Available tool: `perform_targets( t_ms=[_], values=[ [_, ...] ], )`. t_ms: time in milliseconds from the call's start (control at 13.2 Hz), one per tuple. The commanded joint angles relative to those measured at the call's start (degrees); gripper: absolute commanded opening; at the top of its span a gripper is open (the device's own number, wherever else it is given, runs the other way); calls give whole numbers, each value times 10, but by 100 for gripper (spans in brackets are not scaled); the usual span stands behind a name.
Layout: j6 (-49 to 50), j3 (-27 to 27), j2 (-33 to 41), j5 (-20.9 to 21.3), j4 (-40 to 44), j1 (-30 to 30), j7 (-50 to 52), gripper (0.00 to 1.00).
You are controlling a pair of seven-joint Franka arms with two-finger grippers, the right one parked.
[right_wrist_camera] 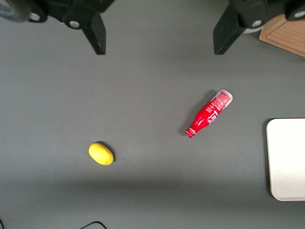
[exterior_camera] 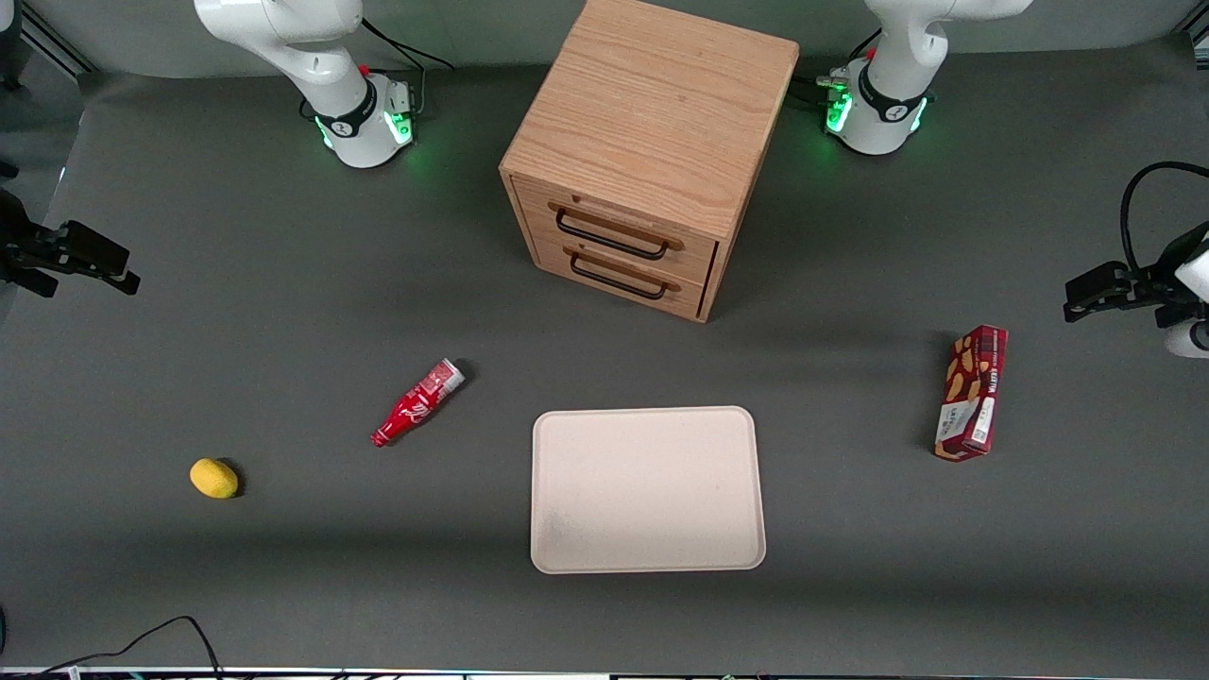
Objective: Place red cookie box on tray
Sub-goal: 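Move the left gripper down over the red cookie box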
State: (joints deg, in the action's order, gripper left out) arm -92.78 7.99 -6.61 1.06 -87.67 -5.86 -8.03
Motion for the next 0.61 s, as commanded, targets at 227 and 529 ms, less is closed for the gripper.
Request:
perform_targets(
  t_ms=[227,529],
  values=[
    [39,-4,-24,-5,42,4,-1,100],
    [31,-6,-41,1,21,-3,-29,100]
  ],
)
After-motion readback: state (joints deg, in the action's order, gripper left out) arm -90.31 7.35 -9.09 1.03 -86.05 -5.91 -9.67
